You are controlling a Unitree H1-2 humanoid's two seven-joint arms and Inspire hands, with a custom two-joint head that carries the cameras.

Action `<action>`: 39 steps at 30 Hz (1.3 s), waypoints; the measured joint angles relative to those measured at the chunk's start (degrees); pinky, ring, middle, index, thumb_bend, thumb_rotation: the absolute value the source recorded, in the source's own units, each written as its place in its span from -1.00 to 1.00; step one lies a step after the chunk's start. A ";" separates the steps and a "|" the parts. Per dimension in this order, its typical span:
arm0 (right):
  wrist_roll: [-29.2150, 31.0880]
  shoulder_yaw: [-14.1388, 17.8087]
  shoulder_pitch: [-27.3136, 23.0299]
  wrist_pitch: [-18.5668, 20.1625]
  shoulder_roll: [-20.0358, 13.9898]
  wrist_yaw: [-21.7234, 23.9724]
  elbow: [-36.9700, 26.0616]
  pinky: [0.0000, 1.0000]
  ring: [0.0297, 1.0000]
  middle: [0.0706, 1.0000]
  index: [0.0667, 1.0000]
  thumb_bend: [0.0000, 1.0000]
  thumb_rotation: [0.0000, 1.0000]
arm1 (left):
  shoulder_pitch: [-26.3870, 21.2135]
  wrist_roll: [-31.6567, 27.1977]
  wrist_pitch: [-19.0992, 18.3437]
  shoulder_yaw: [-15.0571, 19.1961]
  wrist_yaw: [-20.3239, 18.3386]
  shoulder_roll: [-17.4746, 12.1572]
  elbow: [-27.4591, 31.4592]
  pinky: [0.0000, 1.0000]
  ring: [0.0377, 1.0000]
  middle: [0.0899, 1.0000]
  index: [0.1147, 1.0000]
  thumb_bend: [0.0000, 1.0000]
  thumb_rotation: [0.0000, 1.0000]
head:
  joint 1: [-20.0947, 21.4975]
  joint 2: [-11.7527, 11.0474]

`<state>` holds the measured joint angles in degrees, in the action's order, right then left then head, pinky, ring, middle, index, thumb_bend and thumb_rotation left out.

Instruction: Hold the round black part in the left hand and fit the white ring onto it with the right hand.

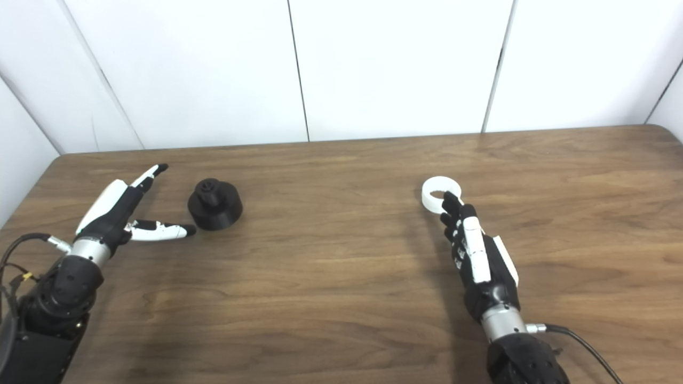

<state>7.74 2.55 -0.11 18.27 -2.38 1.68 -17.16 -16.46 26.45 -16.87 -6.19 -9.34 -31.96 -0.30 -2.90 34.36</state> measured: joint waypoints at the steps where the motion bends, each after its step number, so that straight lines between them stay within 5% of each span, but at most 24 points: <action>1: 0.00 -0.01 0.01 0.00 0.00 0.00 0.00 1.00 0.92 0.90 0.86 0.11 1.00 | -0.23 0.26 0.05 -0.02 0.00 -0.21 -0.14 1.00 1.00 1.00 0.91 1.00 -0.41 | 0.09 -0.09; 14: -0.19 -0.14 0.51 -0.01 0.12 -0.02 0.00 1.00 0.92 0.91 0.86 0.10 1.00 | -4.26 5.34 1.77 -3.97 -4.32 -1.85 -3.67 1.00 1.00 1.00 0.84 1.00 -0.41 | 0.18 0.00; 29: -0.62 -0.10 0.75 -0.06 0.46 -0.23 -0.02 1.00 0.90 0.88 0.84 0.10 1.00 | -5.29 5.00 -0.18 -3.99 -10.64 -1.87 -3.37 1.00 1.00 1.00 0.78 1.00 -0.40 | 0.44 0.09; 39: -0.72 -0.08 0.79 -0.06 0.39 -0.17 -0.02 1.00 0.91 0.89 0.84 0.11 1.00 | -6.18 5.08 -0.33 -4.52 -11.53 -1.51 -3.54 1.00 1.00 1.00 0.82 1.00 -0.35 | 0.70 0.09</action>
<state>7.03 2.47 0.67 18.22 -1.99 1.51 -17.19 -22.64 31.53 -17.20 -10.71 -20.87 -33.47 -3.84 -2.20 34.45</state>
